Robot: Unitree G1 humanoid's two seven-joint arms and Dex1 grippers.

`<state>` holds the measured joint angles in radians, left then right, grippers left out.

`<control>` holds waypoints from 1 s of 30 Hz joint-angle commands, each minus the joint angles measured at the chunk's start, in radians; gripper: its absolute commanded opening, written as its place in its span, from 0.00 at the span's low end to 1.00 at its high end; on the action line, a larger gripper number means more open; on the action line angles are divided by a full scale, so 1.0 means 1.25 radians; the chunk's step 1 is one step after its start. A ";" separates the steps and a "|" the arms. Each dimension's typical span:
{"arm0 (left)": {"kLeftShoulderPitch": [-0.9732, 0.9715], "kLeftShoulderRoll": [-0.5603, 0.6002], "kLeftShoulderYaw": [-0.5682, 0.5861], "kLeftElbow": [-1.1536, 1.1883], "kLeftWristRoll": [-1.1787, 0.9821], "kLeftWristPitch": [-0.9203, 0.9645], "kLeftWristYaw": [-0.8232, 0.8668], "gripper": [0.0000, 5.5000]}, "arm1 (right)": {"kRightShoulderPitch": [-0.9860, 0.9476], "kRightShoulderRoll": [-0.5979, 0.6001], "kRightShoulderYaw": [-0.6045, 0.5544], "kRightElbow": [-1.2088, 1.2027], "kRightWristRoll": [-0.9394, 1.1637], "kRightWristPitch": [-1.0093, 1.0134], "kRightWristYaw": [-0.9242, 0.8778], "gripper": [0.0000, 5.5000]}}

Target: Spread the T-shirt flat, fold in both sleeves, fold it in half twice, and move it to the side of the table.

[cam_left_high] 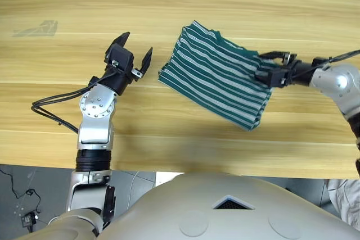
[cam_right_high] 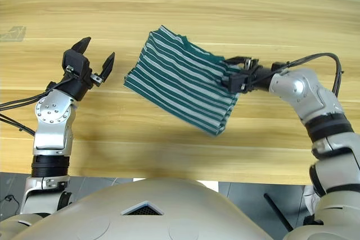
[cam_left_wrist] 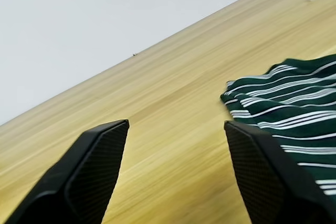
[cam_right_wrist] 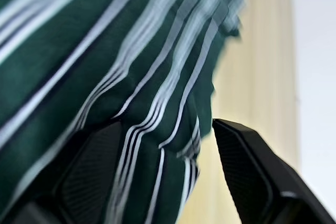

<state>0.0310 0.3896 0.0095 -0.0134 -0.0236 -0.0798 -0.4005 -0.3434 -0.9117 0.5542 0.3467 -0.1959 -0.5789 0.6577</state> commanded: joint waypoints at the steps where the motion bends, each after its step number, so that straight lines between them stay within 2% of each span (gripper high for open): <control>1: 0.038 -0.010 -0.003 -0.075 -0.004 0.030 0.008 0.61 | 0.163 -0.144 0.064 -0.430 0.177 0.176 0.274 0.58; 7: 0.081 -0.020 -0.008 -0.124 -0.014 0.040 0.003 0.61 | 0.233 -0.072 0.071 -0.500 0.123 0.255 0.298 0.58; 13: 0.125 -0.044 -0.035 -0.155 -0.010 0.040 0.008 0.61 | 0.271 0.009 0.101 -0.484 0.025 0.245 0.288 0.58; 27: 0.125 -0.048 -0.056 -0.140 0.000 0.028 0.011 0.61 | 0.178 0.148 0.069 -0.326 -0.095 0.162 0.187 0.58; 30: 0.123 -0.047 -0.055 -0.133 0.002 0.025 0.012 0.61 | 0.169 0.168 0.051 -0.313 -0.079 0.146 0.167 0.58</control>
<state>0.1862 0.3311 -0.0567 -0.1901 -0.0336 -0.0456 -0.3900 -0.1325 -0.7033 0.6261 -0.0898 -0.2413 -0.4087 0.8690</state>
